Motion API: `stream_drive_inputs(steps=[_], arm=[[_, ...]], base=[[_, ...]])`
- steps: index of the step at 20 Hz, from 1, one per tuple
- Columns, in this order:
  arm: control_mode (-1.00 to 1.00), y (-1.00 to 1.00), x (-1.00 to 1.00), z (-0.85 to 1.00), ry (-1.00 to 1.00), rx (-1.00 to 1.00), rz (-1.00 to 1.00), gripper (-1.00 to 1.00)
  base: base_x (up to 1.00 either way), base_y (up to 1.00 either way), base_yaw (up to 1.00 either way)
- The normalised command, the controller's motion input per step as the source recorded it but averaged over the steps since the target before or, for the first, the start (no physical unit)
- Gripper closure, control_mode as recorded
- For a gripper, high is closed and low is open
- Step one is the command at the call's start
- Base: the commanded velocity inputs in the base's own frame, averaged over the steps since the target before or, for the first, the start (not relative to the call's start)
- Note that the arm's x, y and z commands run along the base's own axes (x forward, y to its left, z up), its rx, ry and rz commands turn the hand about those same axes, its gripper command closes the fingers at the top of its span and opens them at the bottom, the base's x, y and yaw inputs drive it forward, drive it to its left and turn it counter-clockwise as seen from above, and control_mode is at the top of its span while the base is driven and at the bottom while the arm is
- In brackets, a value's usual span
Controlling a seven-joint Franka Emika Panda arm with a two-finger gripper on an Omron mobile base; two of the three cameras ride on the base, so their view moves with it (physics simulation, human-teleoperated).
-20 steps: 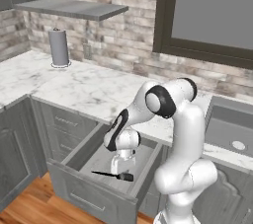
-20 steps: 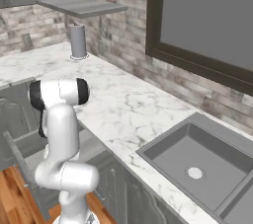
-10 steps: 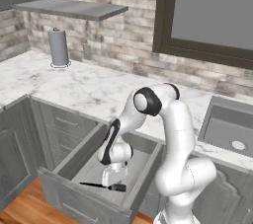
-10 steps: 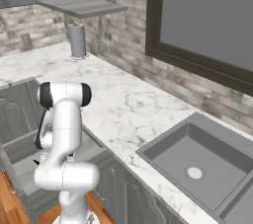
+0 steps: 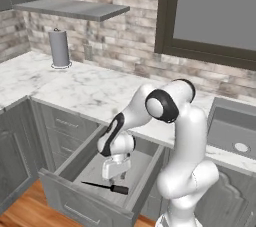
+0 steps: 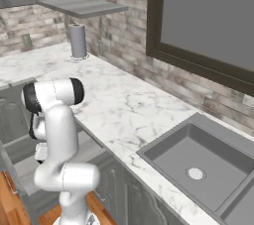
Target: Pick up the metallic utensils from the counter and place them in the open drawer. Make sure not to pick up any wooden utensils.
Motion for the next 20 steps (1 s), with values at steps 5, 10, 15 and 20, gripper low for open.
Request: stream_drive_inputs(steps=[5,10,15,20], arm=[[-1.0,-0.7,-0.54,1.0,-0.28,0.05,-0.04,-1.0],[-1.0,-0.83,-0.85,1.0,-0.57,0.12,0.0,-1.0],[-1.0,-0.35,-0.64,1.0,-0.48,0.08,-0.02,-1.0],[-1.0,-0.49,-0.69,0.91,-0.39,0.1,-0.03,-1.0]], base=[[0.0,0.0,0.0],[0.0,0.0,0.0],[0.0,0.0,0.0],[0.0,0.0,0.0]])
